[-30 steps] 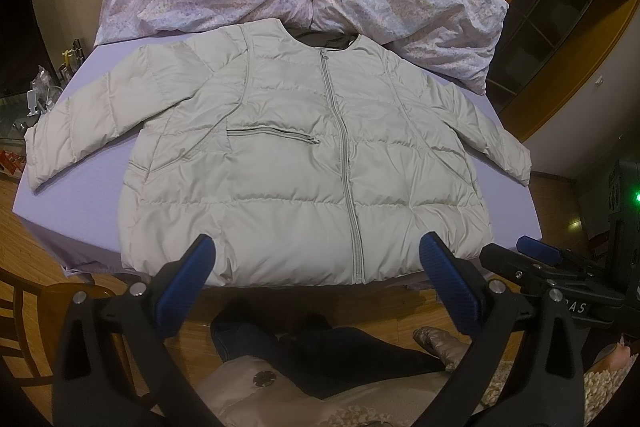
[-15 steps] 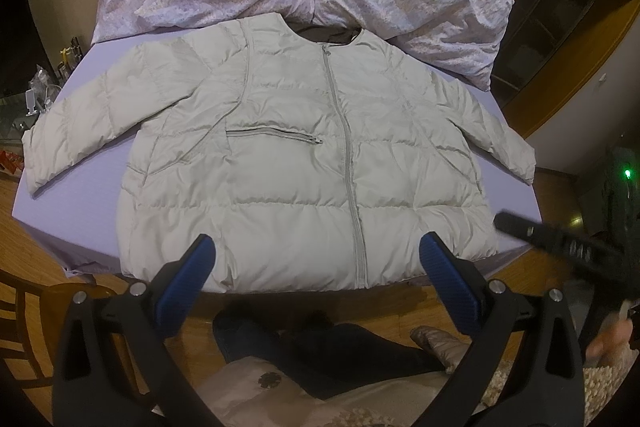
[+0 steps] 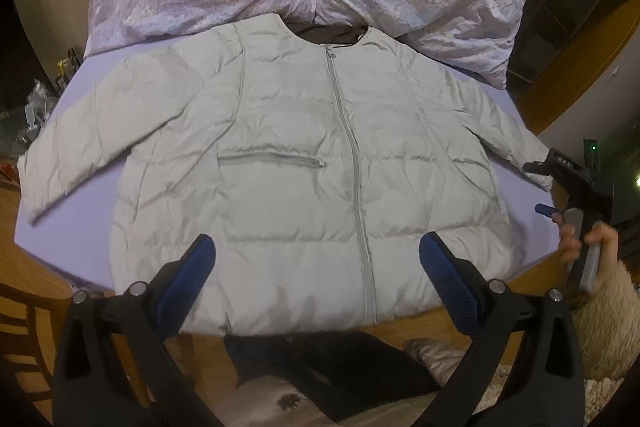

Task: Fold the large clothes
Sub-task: 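Grasp the cuff of the jacket sleeve with the right gripper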

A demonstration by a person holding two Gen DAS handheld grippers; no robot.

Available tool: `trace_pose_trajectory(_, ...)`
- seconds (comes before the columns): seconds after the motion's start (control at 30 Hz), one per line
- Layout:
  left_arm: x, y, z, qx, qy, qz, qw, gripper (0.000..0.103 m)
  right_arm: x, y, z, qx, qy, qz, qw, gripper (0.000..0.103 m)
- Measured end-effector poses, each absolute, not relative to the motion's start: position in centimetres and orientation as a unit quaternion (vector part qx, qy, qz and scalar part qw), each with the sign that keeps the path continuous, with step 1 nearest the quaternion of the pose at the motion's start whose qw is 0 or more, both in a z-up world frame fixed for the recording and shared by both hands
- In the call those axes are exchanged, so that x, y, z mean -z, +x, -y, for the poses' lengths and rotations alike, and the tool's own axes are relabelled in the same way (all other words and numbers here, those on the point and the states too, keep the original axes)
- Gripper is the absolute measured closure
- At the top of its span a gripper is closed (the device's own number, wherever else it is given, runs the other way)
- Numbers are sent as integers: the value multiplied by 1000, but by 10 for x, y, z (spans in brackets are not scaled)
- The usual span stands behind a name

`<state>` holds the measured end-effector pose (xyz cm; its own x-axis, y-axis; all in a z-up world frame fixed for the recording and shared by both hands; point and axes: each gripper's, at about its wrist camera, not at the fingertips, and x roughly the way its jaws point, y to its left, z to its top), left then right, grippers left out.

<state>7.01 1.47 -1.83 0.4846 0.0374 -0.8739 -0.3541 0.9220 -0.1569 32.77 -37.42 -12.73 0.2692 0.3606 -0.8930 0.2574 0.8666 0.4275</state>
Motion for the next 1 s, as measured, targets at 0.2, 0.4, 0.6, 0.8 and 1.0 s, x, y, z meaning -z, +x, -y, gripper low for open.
trace_pose_trajectory(0.2,20,94,-13,-134,-136,-495,848,2,168,360,459,44,412,-567,712,10)
trace_pose_trajectory(0.4,27,110,-10,-159,-108,-507,841,2,184,376,500,86,469,-531,701,18)
trace_pose_trajectory(0.6,35,120,-10,-169,-103,-518,832,2,184,394,516,98,470,-501,720,28)
trace_pose_trajectory(0.8,39,123,-15,-182,-103,-523,826,2,188,398,530,108,476,-488,724,68)
trace_pose_trajectory(1.0,42,120,-28,-204,-99,-524,821,2,176,403,526,108,453,-467,752,92)
